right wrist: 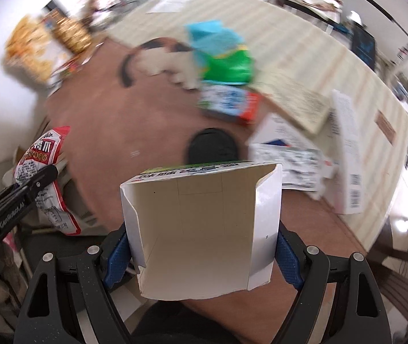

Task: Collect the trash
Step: 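Carry both items to the white bin and open both tools to drop them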

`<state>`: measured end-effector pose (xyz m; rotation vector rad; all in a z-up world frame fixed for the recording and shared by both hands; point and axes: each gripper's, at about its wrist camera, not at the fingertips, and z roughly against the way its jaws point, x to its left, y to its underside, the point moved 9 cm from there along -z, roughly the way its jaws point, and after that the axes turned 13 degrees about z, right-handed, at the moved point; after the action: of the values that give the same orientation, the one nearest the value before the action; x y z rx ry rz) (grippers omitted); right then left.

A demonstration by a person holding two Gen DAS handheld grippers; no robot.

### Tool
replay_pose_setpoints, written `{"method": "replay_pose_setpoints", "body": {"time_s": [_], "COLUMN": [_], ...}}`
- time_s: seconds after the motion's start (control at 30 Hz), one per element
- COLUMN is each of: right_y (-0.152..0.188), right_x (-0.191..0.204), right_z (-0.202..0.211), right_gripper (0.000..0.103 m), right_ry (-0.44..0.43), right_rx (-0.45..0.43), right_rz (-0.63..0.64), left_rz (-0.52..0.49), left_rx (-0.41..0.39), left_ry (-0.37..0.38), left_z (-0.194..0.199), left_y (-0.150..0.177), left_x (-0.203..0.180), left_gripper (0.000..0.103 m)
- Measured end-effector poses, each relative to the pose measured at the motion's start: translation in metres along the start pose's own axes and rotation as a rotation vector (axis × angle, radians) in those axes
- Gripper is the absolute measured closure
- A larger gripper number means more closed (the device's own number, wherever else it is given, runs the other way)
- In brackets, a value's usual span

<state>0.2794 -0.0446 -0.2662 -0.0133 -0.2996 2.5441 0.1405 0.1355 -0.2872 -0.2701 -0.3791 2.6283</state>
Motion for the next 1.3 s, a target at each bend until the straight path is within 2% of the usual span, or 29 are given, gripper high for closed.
{"method": "replay_pose_setpoints", "body": {"time_s": [0.2, 0.33, 0.43, 0.53, 0.73, 0.87, 0.97, 1.0, 1.03, 1.1, 1.13, 1.3], "right_y": [0.017, 0.055, 0.084, 0.112, 0.166, 0.186, 0.209, 0.217, 0.222, 0.229, 0.231, 0.230], "right_x": [0.113, 0.194, 0.235, 0.266, 0.309, 0.325, 0.345, 0.350, 0.352, 0.355, 0.356, 0.351], "right_z": [-0.026, -0.075, -0.119, -0.177, -0.321, -0.413, -0.477, -0.499, -0.513, -0.528, -0.535, -0.546], "right_gripper": [0.017, 0.017, 0.017, 0.017, 0.017, 0.015, 0.011, 0.006, 0.001, 0.000, 0.000, 0.000], "right_ry": [-0.092, -0.134, -0.148, -0.151, -0.170, -0.218, -0.296, -0.313, -0.303, -0.272, -0.235, -0.064], "right_rx": [0.040, 0.123, 0.185, 0.244, 0.356, 0.426, 0.499, 0.527, 0.531, 0.518, 0.505, 0.451], "right_rz": [0.134, 0.257, 0.316, 0.350, 0.348, 0.330, 0.326, 0.334, 0.347, 0.387, 0.423, 0.571], "left_rz": [0.174, 0.313, 0.414, 0.511, 0.646, 0.717, 0.747, 0.767, 0.781, 0.790, 0.790, 0.749], "left_rx": [0.022, 0.085, 0.155, 0.237, 0.385, 0.434, 0.450, 0.436, 0.436, 0.440, 0.440, 0.396], "left_ry": [-0.047, -0.073, -0.085, -0.085, -0.077, -0.046, -0.061, -0.055, -0.061, -0.101, -0.117, -0.228], "left_z": [0.009, -0.019, -0.057, -0.113, -0.228, -0.292, -0.325, -0.334, -0.338, -0.344, -0.344, -0.330], "left_y": [0.043, 0.087, 0.125, 0.167, 0.233, 0.267, 0.288, 0.292, 0.297, 0.311, 0.316, 0.333], "left_x": [0.117, 0.194, 0.246, 0.291, 0.350, 0.377, 0.395, 0.400, 0.405, 0.416, 0.421, 0.439], "left_gripper": [0.075, 0.075, 0.075, 0.075, 0.074, 0.061, 0.035, 0.029, 0.026, 0.009, 0.006, 0.005]}}
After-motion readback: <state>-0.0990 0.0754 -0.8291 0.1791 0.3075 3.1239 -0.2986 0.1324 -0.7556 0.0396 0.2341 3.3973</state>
